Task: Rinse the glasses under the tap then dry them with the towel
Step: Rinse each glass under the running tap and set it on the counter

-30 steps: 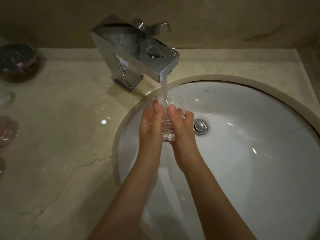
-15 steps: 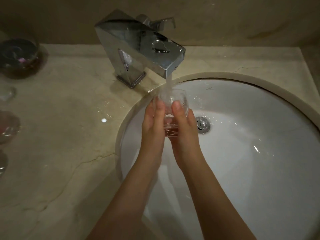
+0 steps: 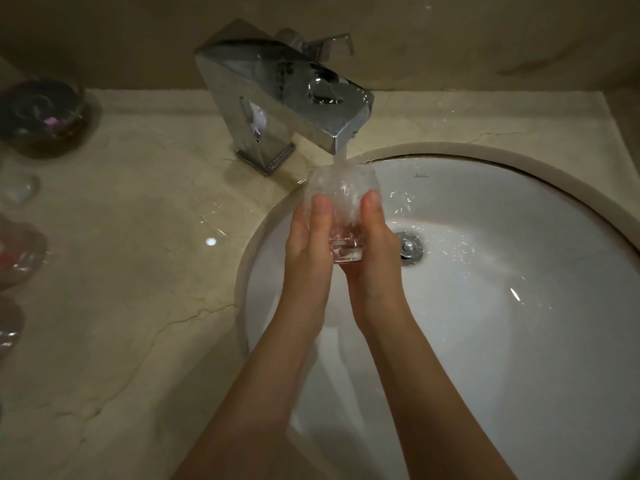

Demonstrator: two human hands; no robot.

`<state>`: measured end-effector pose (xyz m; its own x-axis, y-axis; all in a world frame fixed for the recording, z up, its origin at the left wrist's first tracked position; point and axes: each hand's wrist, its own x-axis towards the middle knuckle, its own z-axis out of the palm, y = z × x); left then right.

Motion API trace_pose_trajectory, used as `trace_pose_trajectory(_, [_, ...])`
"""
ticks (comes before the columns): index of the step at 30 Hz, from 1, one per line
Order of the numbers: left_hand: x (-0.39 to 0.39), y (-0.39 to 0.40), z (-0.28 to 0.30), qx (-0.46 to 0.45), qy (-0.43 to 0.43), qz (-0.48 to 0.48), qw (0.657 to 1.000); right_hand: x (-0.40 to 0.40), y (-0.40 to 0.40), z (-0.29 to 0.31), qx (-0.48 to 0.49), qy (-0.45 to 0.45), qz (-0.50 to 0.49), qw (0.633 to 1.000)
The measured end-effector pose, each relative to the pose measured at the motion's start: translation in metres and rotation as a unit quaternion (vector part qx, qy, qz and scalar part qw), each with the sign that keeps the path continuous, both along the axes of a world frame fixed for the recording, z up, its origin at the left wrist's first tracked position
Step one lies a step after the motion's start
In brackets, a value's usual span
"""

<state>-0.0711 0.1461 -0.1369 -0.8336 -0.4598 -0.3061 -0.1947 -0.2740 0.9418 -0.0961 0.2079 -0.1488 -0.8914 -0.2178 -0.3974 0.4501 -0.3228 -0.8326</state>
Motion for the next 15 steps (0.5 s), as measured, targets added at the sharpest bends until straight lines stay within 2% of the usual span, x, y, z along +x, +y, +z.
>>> trace_pose_trajectory(3, [0.001,0.0,0.003,0.006,0.002,-0.013,1.0,0.0,0.003,-0.004,-0.037,0.002,0.009,0.999])
trace_pose_trajectory(9, [0.002,0.0,0.005,-0.017,0.006,-0.023,1.0,0.001,0.003,0.0,0.023,0.005,0.031,0.999])
trace_pose_trajectory(15, [0.001,-0.003,0.009,-0.004,0.009,-0.014,1.0,-0.002,0.015,-0.001,-0.015,0.005,0.059,0.998])
